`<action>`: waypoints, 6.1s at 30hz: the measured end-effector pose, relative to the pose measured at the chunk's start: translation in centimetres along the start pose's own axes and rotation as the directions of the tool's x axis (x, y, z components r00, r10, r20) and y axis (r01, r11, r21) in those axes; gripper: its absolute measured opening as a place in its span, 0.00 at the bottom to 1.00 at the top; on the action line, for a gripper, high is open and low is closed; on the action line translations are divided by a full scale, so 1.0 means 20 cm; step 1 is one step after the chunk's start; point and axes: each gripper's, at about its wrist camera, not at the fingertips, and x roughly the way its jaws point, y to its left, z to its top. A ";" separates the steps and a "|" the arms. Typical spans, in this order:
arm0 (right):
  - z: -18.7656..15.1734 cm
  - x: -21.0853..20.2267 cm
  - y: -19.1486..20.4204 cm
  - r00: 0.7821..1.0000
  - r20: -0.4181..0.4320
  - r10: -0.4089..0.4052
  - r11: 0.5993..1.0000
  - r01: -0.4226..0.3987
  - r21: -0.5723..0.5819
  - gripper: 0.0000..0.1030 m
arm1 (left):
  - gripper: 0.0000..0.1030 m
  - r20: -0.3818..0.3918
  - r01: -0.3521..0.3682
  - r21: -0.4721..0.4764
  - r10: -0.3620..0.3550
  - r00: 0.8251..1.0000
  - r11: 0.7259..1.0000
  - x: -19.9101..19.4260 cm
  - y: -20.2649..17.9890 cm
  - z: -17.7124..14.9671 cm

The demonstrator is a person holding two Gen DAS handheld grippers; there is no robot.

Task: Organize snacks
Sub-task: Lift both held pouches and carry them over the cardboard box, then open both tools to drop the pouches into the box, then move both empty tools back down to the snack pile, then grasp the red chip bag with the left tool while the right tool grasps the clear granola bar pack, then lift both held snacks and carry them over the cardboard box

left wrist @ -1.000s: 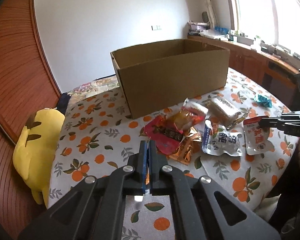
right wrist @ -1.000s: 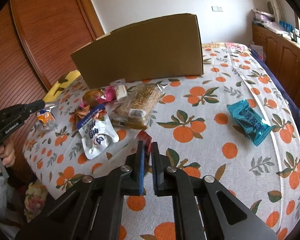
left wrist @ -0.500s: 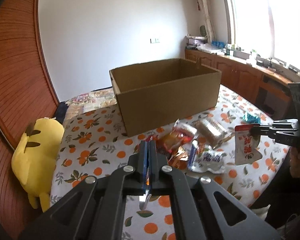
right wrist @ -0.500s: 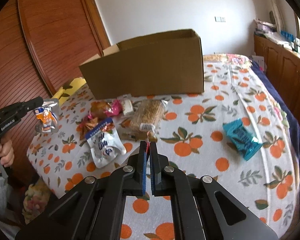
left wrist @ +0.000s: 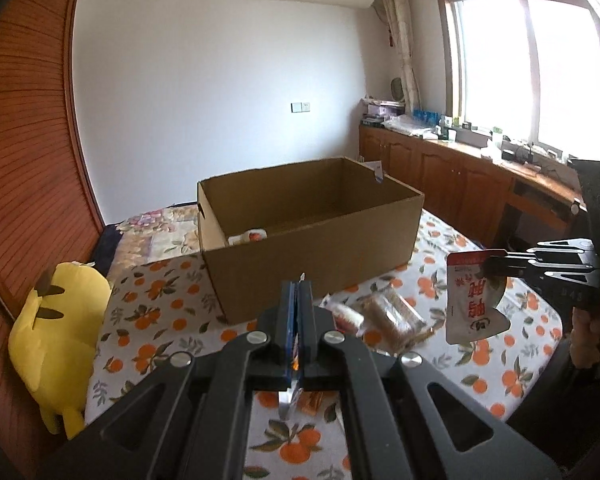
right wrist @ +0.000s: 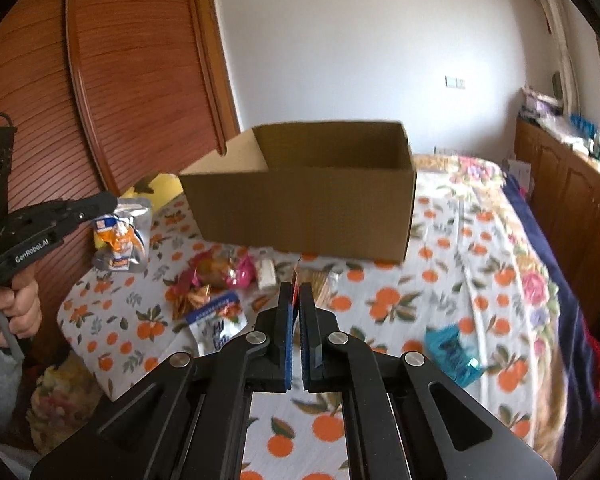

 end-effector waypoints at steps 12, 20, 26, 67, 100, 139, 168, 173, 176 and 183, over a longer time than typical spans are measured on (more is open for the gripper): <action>0.32 0.05 -0.03 0.997 0.067 -0.031 0.996 0.036 -0.087 0.00 | 0.00 0.067 0.032 -0.017 -0.031 0.997 0.999 0.13 0.01 0.27; 0.55 0.20 -0.05 0.993 0.106 -0.047 0.992 0.059 -0.114 0.00 | 0.00 0.106 0.039 -0.018 -0.037 0.994 0.999 0.33 0.06 0.46; 0.66 0.38 -0.09 0.992 0.111 -0.054 0.991 0.067 -0.119 0.00 | 0.00 0.118 0.044 -0.021 -0.041 0.992 0.999 0.51 0.10 0.54; 0.62 0.75 -0.22 0.998 -0.003 -0.058 0.998 0.058 -0.035 0.22 | 0.06 -0.008 0.016 -0.068 -0.016 1.000 0.998 0.75 0.16 0.39; 0.16 0.47 -0.01 0.994 -0.105 0.017 1.000 -0.019 -0.015 0.59 | 0.27 -0.242 0.081 -0.013 -0.082 0.967 0.997 0.56 0.01 -0.24; -0.09 0.83 0.00 0.944 -0.328 -0.023 0.998 0.002 -0.064 0.68 | 0.68 -0.377 0.144 0.087 -0.101 0.921 0.986 0.84 -0.02 -0.27; -0.08 0.83 0.01 0.944 -0.324 -0.059 0.995 0.029 -0.097 0.43 | 0.41 -0.338 0.071 0.124 -0.025 0.941 0.990 0.78 -0.09 -0.24; -0.09 0.81 -0.01 0.944 -0.326 -0.046 0.996 0.018 -0.090 0.43 | 0.38 -0.329 0.067 0.114 -0.026 0.944 0.991 0.74 -0.08 -0.26; -0.09 0.80 -0.02 0.945 -0.324 -0.041 0.996 0.015 -0.084 0.43 | 0.38 -0.322 0.069 0.105 -0.032 0.946 0.992 0.71 -0.08 -0.27; -0.10 0.76 -0.04 0.947 -0.318 -0.039 0.996 0.012 -0.086 0.42 | 0.38 -0.278 0.069 0.060 -0.050 0.959 0.996 0.60 -0.04 -0.28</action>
